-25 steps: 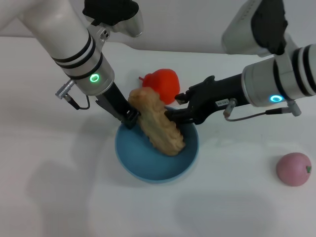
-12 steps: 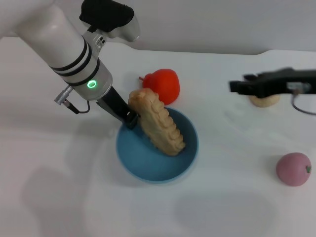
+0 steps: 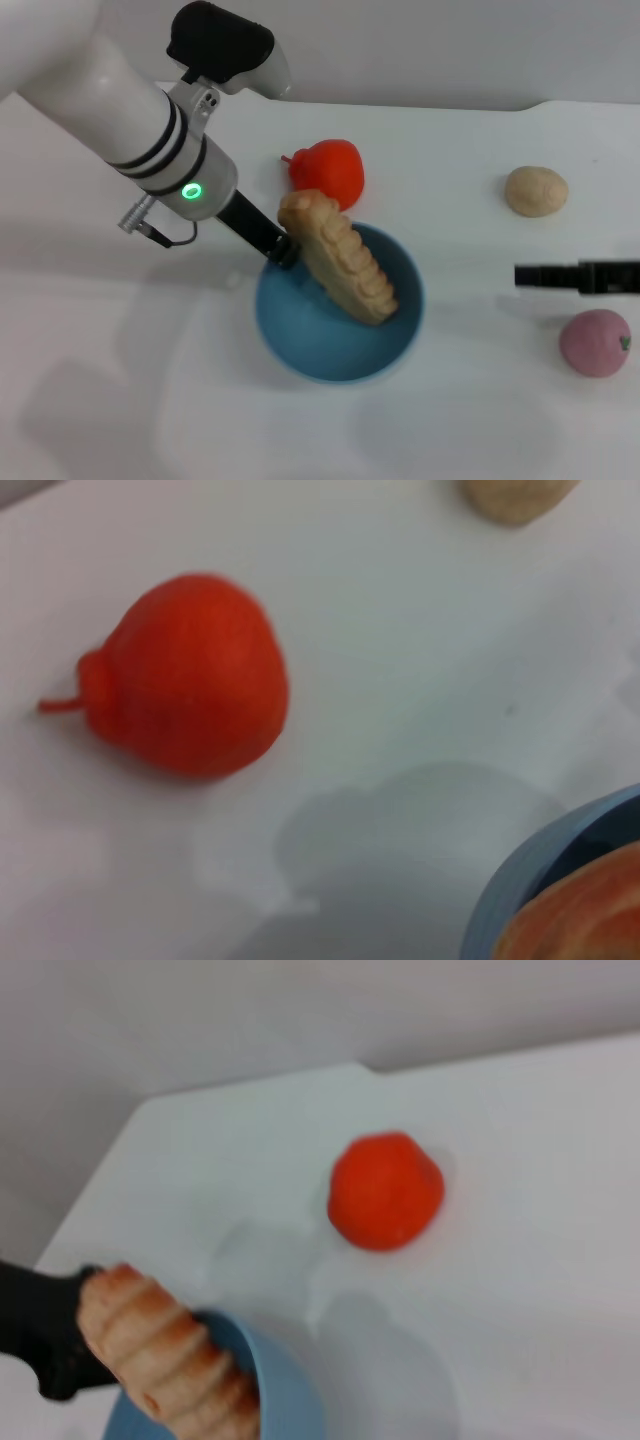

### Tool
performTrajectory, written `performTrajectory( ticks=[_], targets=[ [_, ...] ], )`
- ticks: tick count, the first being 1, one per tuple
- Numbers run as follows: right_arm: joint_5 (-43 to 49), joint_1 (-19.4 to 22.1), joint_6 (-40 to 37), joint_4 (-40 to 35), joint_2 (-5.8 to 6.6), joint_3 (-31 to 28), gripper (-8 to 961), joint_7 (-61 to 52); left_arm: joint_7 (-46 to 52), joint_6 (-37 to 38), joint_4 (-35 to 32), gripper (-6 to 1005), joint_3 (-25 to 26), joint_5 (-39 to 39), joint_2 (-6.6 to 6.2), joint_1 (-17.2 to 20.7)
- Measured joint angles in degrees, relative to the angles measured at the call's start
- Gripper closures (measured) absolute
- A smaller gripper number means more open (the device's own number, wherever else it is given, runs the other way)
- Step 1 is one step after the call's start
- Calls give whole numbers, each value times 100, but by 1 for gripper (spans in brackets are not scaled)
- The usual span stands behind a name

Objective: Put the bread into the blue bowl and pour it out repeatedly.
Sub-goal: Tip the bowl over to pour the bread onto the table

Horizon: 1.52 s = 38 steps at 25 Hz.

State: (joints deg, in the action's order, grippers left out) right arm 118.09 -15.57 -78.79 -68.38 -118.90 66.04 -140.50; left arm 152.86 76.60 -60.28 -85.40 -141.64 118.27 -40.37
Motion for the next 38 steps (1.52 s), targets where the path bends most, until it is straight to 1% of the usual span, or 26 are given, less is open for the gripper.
performTrajectory(
  ticks=[2, 4, 7, 10, 12, 15, 22, 25, 29, 30, 31, 32, 35, 38],
  targets=[
    [58, 66, -87, 102, 0, -13, 469, 41, 17, -197, -156, 987, -200, 147, 6, 147],
    [90, 93, -211, 307, 26, -40, 469, 130, 24, -420, -239, 987, -450, 302, 4, 224],
    [156, 163, -271, 430, 40, -150, 469, 314, 93, -827, -280, 988, -1003, 373, 14, 252],
    [239, 252, -269, 475, 29, -311, 469, 501, 356, -1417, -281, 988, -1579, 427, 22, 244],
    [256, 305, -276, 546, 31, -476, 470, 618, 496, -1755, -288, 988, -1848, 515, 22, 224],
    [318, 398, -341, 665, 44, -804, 470, 745, 533, -2235, -428, 988, -2107, 655, 27, 228],
    [456, 686, -847, 747, 28, -1948, 470, 1239, 507, -3500, -600, 987, -2301, 675, 25, 226],
    [461, 765, -1089, 769, 22, -2389, 470, 1410, 485, -4347, -539, 987, -2533, 631, 12, 234],
    [461, 820, -1295, 841, 28, -2763, 470, 1557, 318, -5664, -249, 987, -3140, 491, 16, 262],
    [461, 833, -1317, 854, 29, -2818, 470, 1582, 251, -6078, -91, 987, -3363, 432, 27, 264],
    [461, 841, -1331, 863, 29, -2846, 469, 1602, 200, -6745, 179, 987, -3689, 362, 40, 253],
    [461, 848, -1336, 870, 28, -2852, 469, 1614, 193, -6983, 284, 987, -3806, 350, 44, 245],
    [461, 852, -1345, 889, 28, -2862, 469, 1646, 181, -8184, 817, 989, -4407, 326, 63, 208],
    [461, 847, -1345, 902, 28, -2866, 469, 1646, 112, -9188, 1106, 990, -4670, 322, 72, 254]
  ],
)
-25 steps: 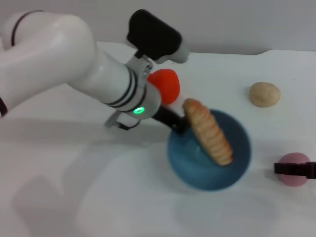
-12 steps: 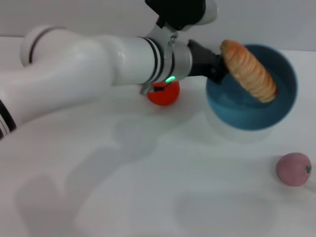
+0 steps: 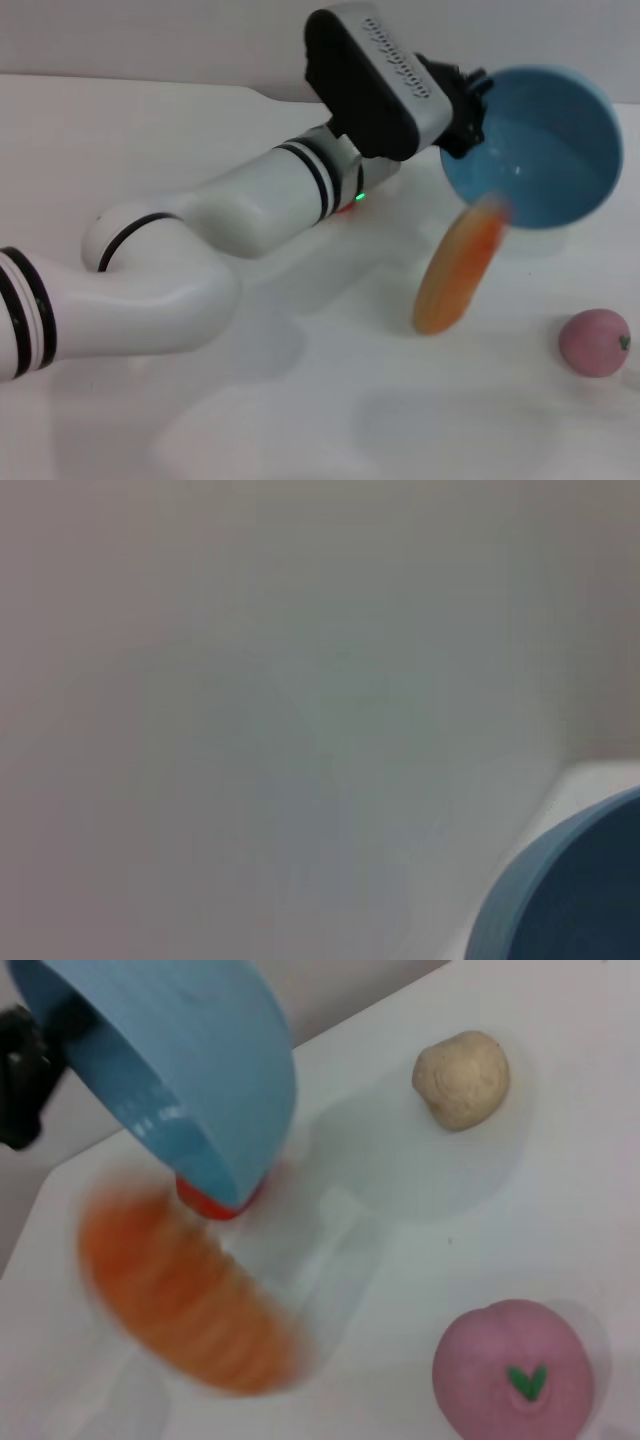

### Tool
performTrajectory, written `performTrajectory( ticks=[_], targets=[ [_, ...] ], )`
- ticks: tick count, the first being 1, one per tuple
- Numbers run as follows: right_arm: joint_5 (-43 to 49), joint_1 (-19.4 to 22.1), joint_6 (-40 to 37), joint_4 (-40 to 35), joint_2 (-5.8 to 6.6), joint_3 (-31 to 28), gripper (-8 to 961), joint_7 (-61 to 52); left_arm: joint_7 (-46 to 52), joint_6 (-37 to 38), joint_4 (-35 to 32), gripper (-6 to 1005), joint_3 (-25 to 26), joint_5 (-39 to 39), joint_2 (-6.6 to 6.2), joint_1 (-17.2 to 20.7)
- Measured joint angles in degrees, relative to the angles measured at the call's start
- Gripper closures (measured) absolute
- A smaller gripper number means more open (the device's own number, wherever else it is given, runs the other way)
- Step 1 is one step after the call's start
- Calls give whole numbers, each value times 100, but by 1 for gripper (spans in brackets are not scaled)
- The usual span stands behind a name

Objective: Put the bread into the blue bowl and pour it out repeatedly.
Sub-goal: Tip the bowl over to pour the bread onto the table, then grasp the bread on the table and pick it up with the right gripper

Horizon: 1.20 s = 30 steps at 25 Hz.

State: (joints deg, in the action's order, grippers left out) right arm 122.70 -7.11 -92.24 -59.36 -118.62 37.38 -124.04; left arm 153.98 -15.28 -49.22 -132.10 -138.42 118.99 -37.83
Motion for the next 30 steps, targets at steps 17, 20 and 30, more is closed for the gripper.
performTrajectory(
  ticks=[17, 20, 30],
  targets=[
    [-85, -520, 26, 379, -2, 4, 469, 518, 314, -976, 781, 987, 332, 57, -15, -242],
    [-281, -695, -80, 416, -13, 74, 469, 760, 336, 82, 278, 986, 1009, 57, -31, -162],
    [-520, -1682, -640, 468, 16, 672, 468, 1181, 345, 4433, -1081, 985, 3773, 50, -82, -130]
  ],
)
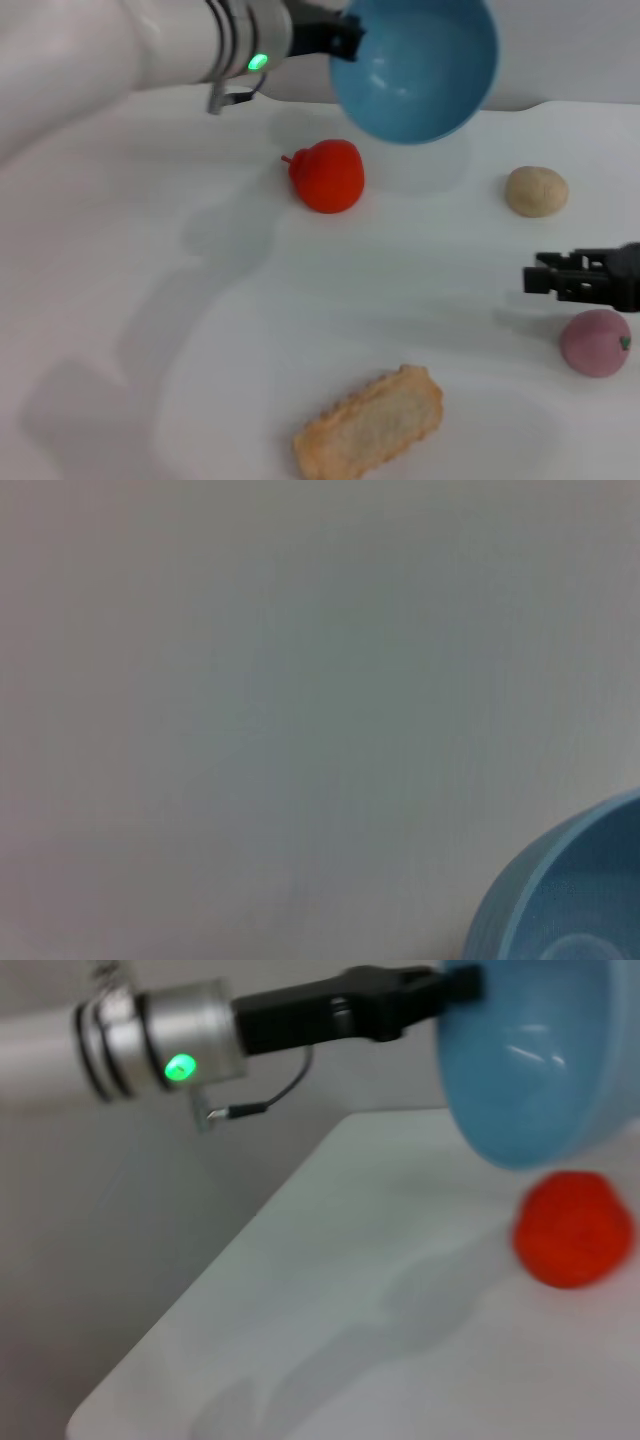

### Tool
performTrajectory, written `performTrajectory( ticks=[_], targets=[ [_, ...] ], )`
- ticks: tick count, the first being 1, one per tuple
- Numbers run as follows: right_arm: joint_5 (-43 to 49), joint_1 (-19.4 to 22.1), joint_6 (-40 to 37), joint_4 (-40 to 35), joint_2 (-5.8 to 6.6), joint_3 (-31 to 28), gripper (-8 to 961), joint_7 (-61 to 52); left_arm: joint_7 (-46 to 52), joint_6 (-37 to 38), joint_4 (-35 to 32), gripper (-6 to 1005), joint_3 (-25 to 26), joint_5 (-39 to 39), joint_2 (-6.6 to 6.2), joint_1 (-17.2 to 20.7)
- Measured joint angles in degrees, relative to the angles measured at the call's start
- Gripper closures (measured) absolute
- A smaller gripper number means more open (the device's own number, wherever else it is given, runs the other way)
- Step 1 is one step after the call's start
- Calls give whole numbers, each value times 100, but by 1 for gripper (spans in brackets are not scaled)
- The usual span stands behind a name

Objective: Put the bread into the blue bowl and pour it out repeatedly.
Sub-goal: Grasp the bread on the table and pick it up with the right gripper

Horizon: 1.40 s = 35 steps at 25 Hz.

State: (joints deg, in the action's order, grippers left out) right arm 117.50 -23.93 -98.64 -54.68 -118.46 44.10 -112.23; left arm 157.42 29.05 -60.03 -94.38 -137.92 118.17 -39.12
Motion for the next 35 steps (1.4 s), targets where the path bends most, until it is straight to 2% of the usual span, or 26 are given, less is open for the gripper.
performTrajectory(
  ticks=[4, 5, 6, 11, 13, 17, 26, 28, 35],
  targets=[
    [-80, -251, -68, -403, -34, 532, 468, 122, -32, 1420, -325, 984, 914, -57, -35, 125],
    [-177, -284, -67, -776, -44, 1056, 468, 201, -43, 1658, -416, 984, 1105, -61, -45, 196],
    [-177, -284, -67, -776, -44, 1056, 468, 201, -48, 1964, -534, 984, 1343, -86, -57, 279],
    [-523, -221, 416, -1763, -57, 2292, 469, 264, -39, 3028, -1043, 985, 2129, -494, -70, 572],
    [-540, -248, 603, -1987, -59, 2696, 470, 262, -22, 3294, -1146, 985, 2231, -610, -67, 652],
    [-526, -574, 662, -2063, -37, 3450, 471, 109, -6, 3484, -1167, 985, 2269, -648, -54, 752],
    [1404, -1187, 1458, -2091, -46, 5101, 473, -1102, 3, 3747, -1145, 984, 2282, -596, -37, 792],
    [1551, -1391, 1502, -2023, -52, 5693, 473, -1302, 6, 3769, -1106, 984, 2285, -582, -32, 779],
    [1567, -1571, 1467, -2060, -54, 6336, 475, -1561, 8, 3745, -1102, 984, 2290, -504, -35, 747]
  ],
)
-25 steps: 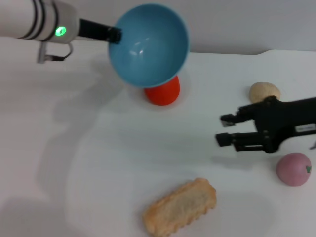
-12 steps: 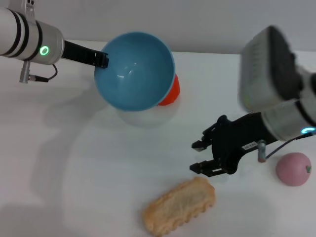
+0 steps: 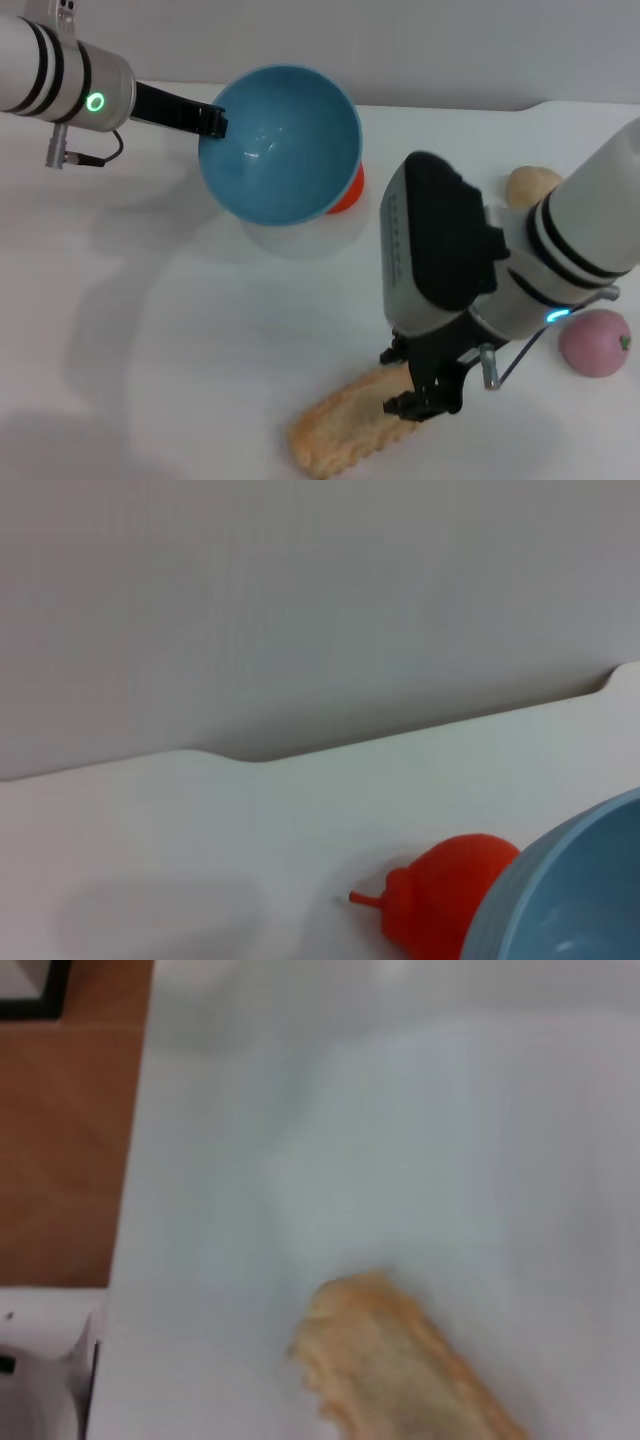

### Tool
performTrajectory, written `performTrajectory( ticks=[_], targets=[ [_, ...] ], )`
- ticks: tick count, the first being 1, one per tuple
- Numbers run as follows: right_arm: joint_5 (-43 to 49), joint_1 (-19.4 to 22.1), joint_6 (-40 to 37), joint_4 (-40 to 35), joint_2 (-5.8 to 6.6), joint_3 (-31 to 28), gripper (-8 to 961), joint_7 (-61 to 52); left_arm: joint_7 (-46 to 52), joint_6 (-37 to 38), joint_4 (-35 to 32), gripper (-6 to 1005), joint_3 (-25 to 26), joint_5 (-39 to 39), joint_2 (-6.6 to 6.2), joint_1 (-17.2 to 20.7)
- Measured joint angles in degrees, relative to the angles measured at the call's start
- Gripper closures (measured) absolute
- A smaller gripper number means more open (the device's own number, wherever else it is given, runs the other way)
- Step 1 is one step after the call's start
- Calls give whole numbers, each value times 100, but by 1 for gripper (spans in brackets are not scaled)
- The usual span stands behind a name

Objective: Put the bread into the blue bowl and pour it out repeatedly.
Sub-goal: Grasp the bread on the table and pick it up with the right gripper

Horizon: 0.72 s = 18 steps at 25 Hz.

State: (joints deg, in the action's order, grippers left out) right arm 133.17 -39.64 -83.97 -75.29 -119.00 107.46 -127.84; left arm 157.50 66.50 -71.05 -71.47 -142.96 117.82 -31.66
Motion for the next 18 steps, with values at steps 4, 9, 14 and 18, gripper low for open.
performTrajectory(
  ticks=[4, 9, 14, 18],
  targets=[
    [11, -10, 34, -19, -4, 296, 476, -164, 0, -9, 0, 985, 39, 5, -1, -30],
    [164, -7, 69, -32, -24, 696, 478, -252, 0, -6, 3, 985, 91, 13, -4, -48],
    [374, 4, 144, -57, -34, 1110, 479, -301, 0, -4, 11, 986, 102, 54, -5, -51],
    [444, -10, 378, -15, -36, 1373, 480, -316, 0, 22, 47, 986, 117, 58, -1, -62]
  ],
)
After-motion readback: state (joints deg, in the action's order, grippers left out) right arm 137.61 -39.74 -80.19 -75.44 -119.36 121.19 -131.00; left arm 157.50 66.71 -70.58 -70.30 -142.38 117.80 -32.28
